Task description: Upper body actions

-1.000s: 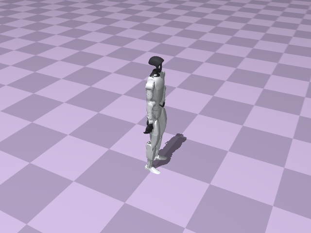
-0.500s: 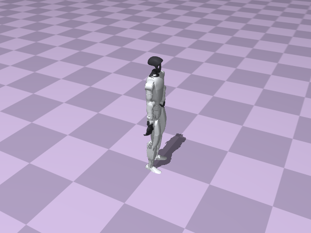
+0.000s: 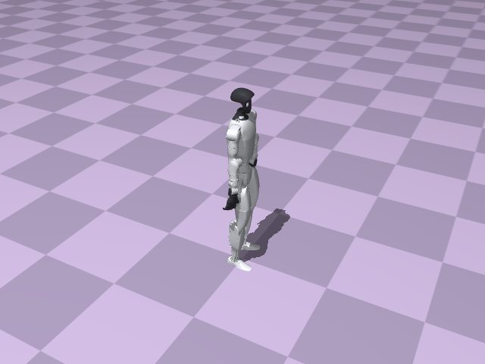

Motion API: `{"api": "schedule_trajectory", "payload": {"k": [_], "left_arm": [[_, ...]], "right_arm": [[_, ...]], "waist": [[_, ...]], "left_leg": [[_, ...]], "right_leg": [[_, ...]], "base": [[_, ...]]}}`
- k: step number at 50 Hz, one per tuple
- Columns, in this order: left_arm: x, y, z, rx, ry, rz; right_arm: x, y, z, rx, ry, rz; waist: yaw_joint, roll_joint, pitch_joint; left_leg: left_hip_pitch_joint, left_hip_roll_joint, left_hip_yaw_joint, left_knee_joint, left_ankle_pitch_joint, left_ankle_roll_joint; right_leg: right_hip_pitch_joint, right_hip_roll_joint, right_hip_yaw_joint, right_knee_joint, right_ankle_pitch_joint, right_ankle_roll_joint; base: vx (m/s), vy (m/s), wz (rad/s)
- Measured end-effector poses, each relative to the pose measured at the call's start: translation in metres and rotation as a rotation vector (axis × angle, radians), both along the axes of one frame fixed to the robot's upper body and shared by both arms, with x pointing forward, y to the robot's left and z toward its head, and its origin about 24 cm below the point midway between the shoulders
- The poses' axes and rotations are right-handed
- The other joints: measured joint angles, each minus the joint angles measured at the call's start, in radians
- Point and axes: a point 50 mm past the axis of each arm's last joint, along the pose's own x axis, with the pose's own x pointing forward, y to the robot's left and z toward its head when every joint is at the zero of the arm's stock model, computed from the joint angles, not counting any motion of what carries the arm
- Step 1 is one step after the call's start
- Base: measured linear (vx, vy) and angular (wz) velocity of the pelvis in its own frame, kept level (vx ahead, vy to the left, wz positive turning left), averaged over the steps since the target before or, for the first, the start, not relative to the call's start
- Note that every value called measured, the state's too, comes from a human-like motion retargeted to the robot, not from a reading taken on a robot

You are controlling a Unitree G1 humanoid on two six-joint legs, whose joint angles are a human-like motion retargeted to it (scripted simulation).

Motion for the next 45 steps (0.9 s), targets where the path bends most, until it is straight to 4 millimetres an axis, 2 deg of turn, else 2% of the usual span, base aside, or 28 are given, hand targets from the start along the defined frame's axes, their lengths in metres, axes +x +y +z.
{"api": "schedule_trajectory", "payload": {"k": [21, 33, 37, 40, 43, 45], "left_arm": [[-0.001, 0.002, 0.0, 0.002, 0.004, 0.007], [0.002, 0.001, 0.0, -0.001, -0.008, 0.012], [0.004, 0.003, 0.0, 0.004, -0.012, 0.018], [0.006, 0.005, 0.001, 0.011, -0.018, 0.028], [0.008, 0.008, 0.001, 0.018, -0.025, 0.041], [0.01, 0.01, 0.001, 0.02, -0.03, 0.045]], "right_arm": [[0.0, 0.003, -0.001, 0.009, -0.008, -0.018], [0.005, -0.003, 0.0, 0.013, -0.043, -0.144], [0.011, -0.025, 0.004, -0.053, -0.059, -0.264], [0.021, -0.051, 0.01, -0.132, -0.119, -0.376], [0.038, -0.091, 0.024, -0.218, -0.208, -0.529], [0.055, -0.129, 0.042, -0.278, -0.313, -0.654]], "waist": [[-0.016, -0.002, -0.004], [-0.015, -0.004, 0.003], [-0.013, -0.016, 0.002], [-0.005, -0.03, 0.001], [0.009, -0.045, 0.001], [0.017, -0.054, 0.002]], "left_leg": [[-0.001, -0.007, -0.009, 0.0, 0.0, 0.003], [-0.002, 0.0, -0.006, 0.002, 0.0, 0.0], [-0.005, 0.0, -0.008, 0.001, 0.001, -0.001], [-0.005, -0.004, -0.011, 0.0, 0.001, 0.0], [-0.003, -0.006, -0.013, -0.001, 0.0, 0.002], [-0.004, -0.009, -0.015, -0.001, -0.001, 0.003]], "right_leg": [[0.004, 0.007, -0.009, -0.007, -0.001, -0.009], [0.001, 0.0, -0.005, 0.0, -0.002, 0.0], [0.0, -0.003, -0.009, 0.0, -0.002, 0.002], [-0.001, -0.006, -0.012, 0.0, -0.002, 0.003], [-0.001, -0.009, -0.013, 0.002, -0.002, 0.005], [-0.001, -0.011, -0.016, 0.001, -0.002, 0.006]], "base": [[0.0, 0.0, 0.0], [0.0, 0.0, 0.0], [0.0, 0.0, 0.0], [0.0, 0.0, 0.0], [0.0, 0.0, 0.0], [0.0, 0.0, 0.0]]}}
